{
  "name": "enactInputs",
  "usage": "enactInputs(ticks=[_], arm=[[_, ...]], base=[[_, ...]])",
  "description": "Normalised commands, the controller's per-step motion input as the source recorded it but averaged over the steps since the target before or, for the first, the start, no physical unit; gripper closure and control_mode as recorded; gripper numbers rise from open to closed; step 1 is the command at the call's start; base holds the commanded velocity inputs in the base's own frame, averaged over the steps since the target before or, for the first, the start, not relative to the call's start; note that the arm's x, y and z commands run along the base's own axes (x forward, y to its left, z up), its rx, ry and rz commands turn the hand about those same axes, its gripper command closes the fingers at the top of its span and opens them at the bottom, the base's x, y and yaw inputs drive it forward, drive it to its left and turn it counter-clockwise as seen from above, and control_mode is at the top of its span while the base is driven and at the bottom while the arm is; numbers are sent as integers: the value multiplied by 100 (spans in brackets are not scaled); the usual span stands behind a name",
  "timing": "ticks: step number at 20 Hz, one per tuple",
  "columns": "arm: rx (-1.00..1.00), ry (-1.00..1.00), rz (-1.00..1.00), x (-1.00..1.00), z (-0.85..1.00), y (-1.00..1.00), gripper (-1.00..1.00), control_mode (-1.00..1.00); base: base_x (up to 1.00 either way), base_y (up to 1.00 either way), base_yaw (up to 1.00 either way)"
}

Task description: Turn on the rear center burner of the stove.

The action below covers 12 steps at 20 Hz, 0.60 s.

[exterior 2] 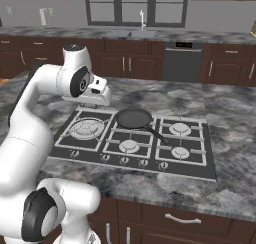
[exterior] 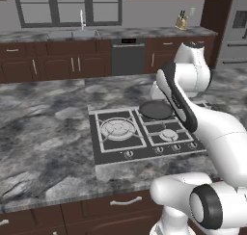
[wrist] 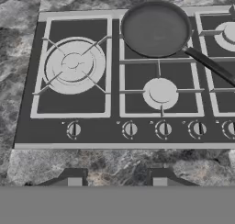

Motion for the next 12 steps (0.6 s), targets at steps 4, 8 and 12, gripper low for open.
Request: enactInputs(ticks=[4,8,12], arm=[[0,0,0,0,-19,-19,-100,-100],[0,10,0,-17,-48,-74,-100,-100],[0,19,0,-23,-55,-75,-100,-100]], base=[[0,0,0],[0,0,0],[0,0,0]])
